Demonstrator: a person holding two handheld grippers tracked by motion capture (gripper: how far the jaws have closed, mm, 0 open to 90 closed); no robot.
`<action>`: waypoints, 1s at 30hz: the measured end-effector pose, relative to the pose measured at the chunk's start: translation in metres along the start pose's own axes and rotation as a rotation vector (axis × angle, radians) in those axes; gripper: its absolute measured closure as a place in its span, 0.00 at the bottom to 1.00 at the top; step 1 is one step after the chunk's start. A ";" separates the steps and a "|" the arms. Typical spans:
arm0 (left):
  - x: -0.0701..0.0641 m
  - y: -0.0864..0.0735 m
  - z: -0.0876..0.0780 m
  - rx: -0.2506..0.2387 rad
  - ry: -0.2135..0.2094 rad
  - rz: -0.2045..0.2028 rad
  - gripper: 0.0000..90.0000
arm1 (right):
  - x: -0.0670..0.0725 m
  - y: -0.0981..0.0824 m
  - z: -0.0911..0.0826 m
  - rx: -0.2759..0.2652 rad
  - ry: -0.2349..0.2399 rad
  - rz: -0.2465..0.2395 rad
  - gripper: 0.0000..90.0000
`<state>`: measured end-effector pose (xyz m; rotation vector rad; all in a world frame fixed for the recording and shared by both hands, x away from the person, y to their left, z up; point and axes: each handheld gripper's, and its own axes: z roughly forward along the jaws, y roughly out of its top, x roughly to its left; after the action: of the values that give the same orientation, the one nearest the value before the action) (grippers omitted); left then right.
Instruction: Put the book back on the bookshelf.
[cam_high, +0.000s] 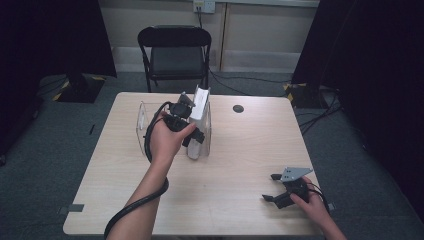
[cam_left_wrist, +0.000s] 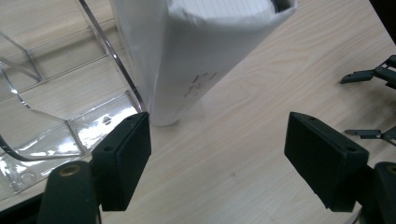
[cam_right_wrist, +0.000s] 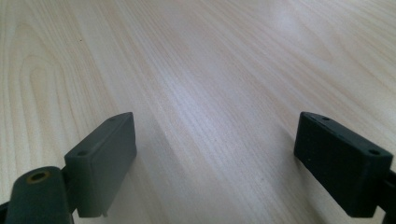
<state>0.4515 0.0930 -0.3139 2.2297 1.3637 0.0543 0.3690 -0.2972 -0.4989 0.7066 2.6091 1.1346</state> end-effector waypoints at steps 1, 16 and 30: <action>0.000 -0.001 0.001 -0.002 -0.002 0.000 0.25 | 0.000 0.000 0.000 0.000 0.000 0.000 0.14; -0.011 -0.010 0.010 -0.001 -0.038 0.034 0.26 | 0.000 0.000 0.000 0.001 0.003 -0.002 0.14; -0.022 -0.014 0.020 0.002 -0.065 0.057 0.26 | 0.000 0.000 0.000 0.002 0.005 -0.002 0.14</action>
<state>0.4354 0.0715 -0.3322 2.2517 1.2665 0.0004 0.3686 -0.2969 -0.4989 0.7025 2.6143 1.1350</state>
